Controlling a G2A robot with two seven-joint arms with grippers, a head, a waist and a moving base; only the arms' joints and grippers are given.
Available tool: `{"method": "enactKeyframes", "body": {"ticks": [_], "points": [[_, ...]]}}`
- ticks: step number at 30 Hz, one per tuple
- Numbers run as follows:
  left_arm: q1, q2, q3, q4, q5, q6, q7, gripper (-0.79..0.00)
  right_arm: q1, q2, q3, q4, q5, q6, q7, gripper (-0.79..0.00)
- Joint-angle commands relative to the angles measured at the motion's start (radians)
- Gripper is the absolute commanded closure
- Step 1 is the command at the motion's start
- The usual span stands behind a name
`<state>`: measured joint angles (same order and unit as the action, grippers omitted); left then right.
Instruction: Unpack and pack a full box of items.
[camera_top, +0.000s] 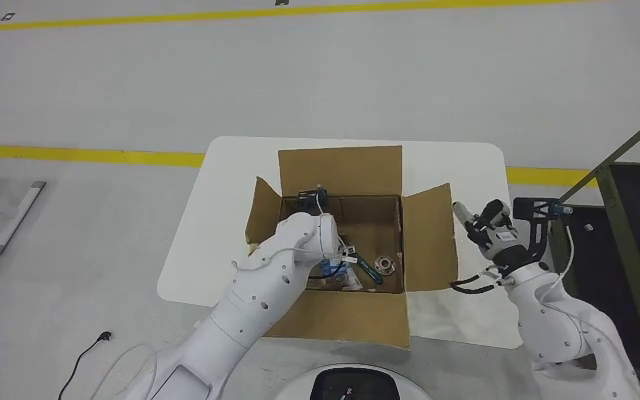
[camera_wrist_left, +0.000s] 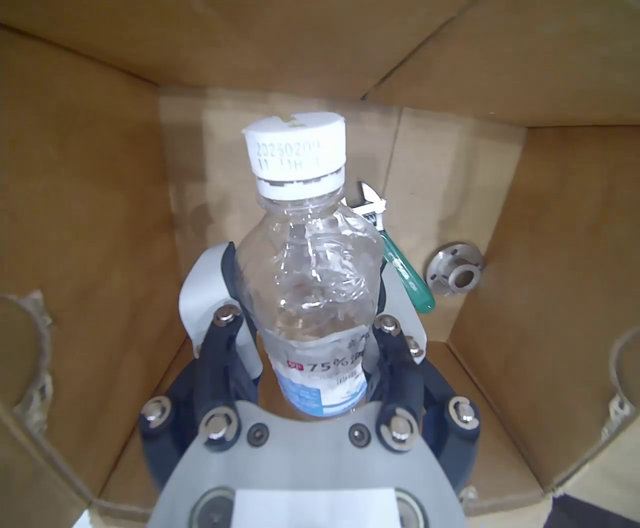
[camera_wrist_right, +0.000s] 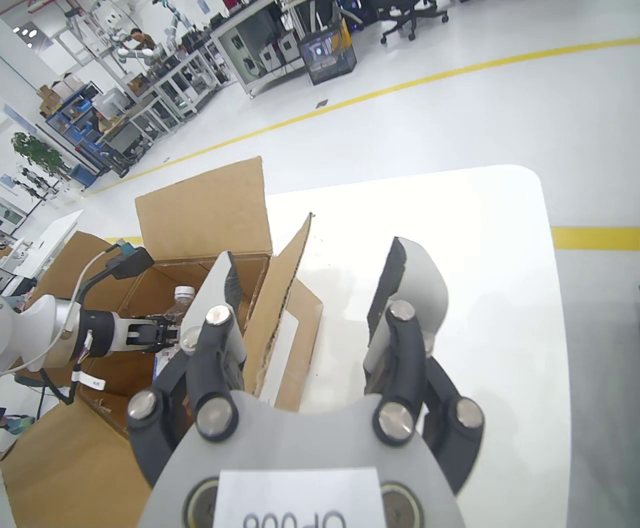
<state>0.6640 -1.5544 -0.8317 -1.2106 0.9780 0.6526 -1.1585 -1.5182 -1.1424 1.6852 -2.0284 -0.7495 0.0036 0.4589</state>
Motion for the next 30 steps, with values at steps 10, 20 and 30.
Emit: {"method": "enactKeyframes", "body": {"ticks": [10,20,30], "points": [[0.044,0.022,-0.059,-0.169,0.043,-0.068,-0.077,0.0,0.019,0.008,-0.037,0.076,0.069,-0.083,0.173,-0.785],[0.051,0.023,-0.077,-0.217,0.048,-0.088,-0.096,0.0,0.029,0.004,-0.075,0.11,0.141,-0.086,0.152,0.0],[0.051,0.023,-0.077,-0.217,0.048,-0.088,-0.096,0.0,0.029,0.004,-0.075,0.11,0.141,-0.086,0.152,0.0]]}}
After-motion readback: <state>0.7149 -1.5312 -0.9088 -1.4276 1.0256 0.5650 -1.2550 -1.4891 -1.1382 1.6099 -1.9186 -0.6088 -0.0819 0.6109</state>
